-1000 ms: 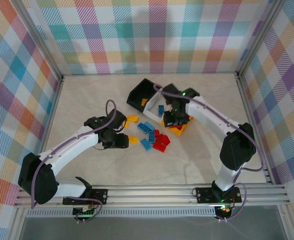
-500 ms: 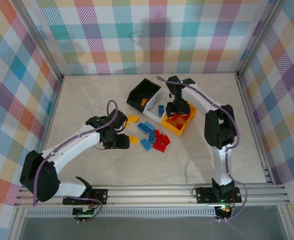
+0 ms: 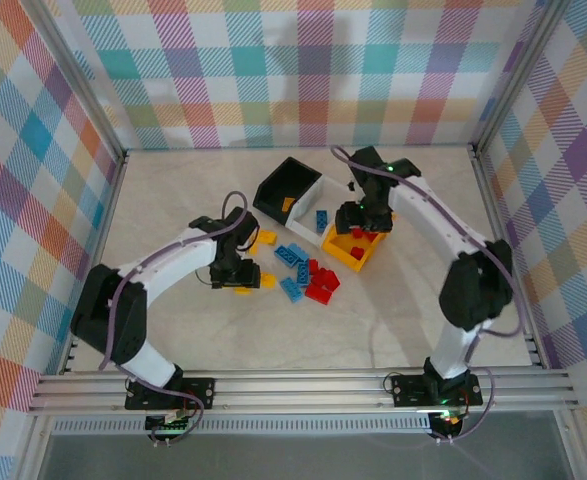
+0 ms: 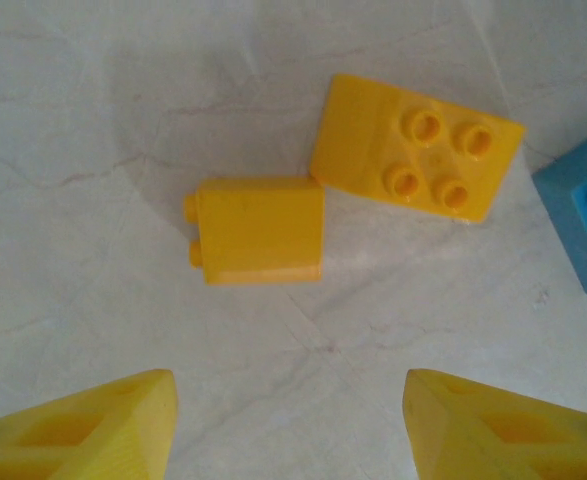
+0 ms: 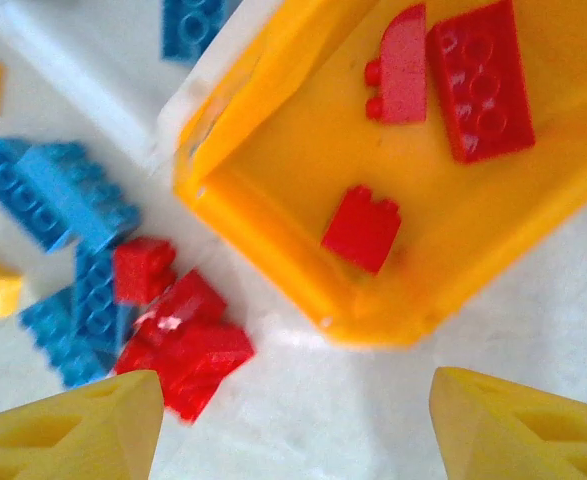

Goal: Sort the legos into containers by color

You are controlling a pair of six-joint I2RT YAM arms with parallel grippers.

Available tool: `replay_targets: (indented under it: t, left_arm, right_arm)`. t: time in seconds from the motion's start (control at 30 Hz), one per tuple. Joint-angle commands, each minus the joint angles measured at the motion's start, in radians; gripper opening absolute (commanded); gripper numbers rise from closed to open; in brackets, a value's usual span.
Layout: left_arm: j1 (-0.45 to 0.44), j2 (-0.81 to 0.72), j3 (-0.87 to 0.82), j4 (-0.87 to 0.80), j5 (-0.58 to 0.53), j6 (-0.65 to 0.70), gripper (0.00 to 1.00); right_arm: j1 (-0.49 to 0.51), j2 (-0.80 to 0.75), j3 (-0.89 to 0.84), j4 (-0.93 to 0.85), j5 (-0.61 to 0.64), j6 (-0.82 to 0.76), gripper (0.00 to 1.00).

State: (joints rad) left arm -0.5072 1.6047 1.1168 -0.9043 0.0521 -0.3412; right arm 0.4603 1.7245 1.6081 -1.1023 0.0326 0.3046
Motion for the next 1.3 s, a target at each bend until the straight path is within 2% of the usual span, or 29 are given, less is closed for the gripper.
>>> replay_targets:
  t: [0.0, 0.23, 0.7, 0.9, 1.13, 1.27]
  left_arm:
    - [0.023, 0.058, 0.050, 0.004, -0.004, 0.087, 0.62]
    - [0.043, 0.156, 0.081, 0.022, 0.000, 0.125, 0.62]
    - [0.043, 0.221, 0.016, 0.076, -0.017, 0.116, 0.60]
    - [0.051, 0.251, 0.010, 0.088, -0.035, 0.126, 0.55]
    - [0.070, 0.251, 0.008, 0.090, -0.029, 0.133, 0.40]
    - [0.082, 0.210, 0.030, 0.056, -0.034, 0.133, 0.39]
  right_arm:
    - [0.030, -0.108, -0.103, -0.007, -0.066, 0.085, 0.72]
    - [0.054, -0.282, -0.275, 0.010, -0.112, 0.161, 0.72]
    - [0.062, -0.276, -0.308, 0.024, -0.146, 0.154, 0.73]
    - [0.074, -0.284, -0.333, 0.036, -0.152, 0.165, 0.73]
    - [0.080, -0.291, -0.342, 0.042, -0.154, 0.177, 0.73]
    - [0.085, -0.288, -0.341, 0.043, -0.158, 0.181, 0.73]
